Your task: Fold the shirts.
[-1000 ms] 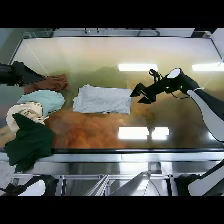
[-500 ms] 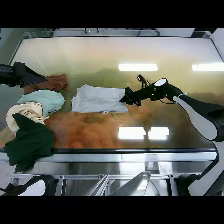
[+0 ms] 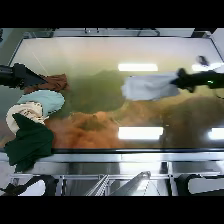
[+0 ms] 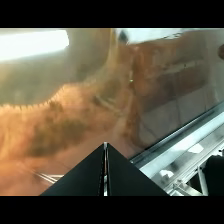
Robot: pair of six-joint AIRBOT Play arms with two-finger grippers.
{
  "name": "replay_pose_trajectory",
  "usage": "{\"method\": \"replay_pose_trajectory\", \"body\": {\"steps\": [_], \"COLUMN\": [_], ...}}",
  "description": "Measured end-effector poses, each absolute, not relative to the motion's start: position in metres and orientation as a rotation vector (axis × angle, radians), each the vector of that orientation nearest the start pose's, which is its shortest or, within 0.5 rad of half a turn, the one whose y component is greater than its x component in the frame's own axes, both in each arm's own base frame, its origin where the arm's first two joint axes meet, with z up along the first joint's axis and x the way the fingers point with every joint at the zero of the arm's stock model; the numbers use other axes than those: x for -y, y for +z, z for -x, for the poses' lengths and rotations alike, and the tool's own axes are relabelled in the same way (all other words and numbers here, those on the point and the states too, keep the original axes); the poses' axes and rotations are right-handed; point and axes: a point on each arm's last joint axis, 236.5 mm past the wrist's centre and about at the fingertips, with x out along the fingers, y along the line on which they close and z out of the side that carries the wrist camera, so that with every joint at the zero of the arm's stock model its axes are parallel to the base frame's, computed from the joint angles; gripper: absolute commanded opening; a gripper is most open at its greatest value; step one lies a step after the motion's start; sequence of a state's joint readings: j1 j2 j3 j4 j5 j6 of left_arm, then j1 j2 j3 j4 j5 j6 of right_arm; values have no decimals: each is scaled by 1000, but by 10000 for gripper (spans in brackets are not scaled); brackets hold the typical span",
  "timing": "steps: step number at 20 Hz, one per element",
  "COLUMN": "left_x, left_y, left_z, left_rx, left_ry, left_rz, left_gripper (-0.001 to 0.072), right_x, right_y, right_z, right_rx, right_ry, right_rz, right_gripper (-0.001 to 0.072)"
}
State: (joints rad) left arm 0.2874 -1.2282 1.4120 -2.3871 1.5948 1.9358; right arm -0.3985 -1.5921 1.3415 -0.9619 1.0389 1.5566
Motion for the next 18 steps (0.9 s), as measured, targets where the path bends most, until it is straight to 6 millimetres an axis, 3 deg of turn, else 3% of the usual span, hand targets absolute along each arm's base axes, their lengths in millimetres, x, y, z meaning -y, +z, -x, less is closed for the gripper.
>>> {"method": "replay_pose_trajectory", "body": {"steps": [2, 4, 6, 8, 10, 11, 12, 13, 15, 18], "left_x": [74, 75, 80, 88, 99, 105, 111, 116, 125, 127], "left_y": [163, 163, 163, 163, 163, 163, 163, 163, 163, 164], "left_z": [-357, -357, -358, -357, -355, -353, -352, -351, -348, -348], "left_rx": [-1094, -1092, -1091, -1094, -1101, -1105, -1109, -1110, -1114, -1113], "left_ry": [-652, -653, -660, -676, -701, -716, -729, -740, -761, -766], "left_rz": [418, 416, 411, 402, 387, 378, 369, 361, 348, 344], "left_gripper": [10, 10, 10, 10, 10, 10, 10, 10, 10, 10], "right_x": [166, 235, 285, 319, 335, 339, 341, 340, 335, 316], "right_y": [-9, -6, -6, -13, -24, -30, -35, -39, -43, -38], "right_z": [-422, -358, -292, -227, -178, -161, -147, -138, -129, -135], "right_rx": [-1061, -1033, -1003, -990, -998, -1005, -1015, -1026, -1048, -1078], "right_ry": [-288, -477, -654, -814, -903, -930, -947, -958, -952, -888], "right_rz": [-843, -882, -915, -959, -989, -1002, -1018, -1034, -1058, -1115], "right_gripper": [15, 15, 15, 15, 27, 207, 612, 704, 704, 702]}}
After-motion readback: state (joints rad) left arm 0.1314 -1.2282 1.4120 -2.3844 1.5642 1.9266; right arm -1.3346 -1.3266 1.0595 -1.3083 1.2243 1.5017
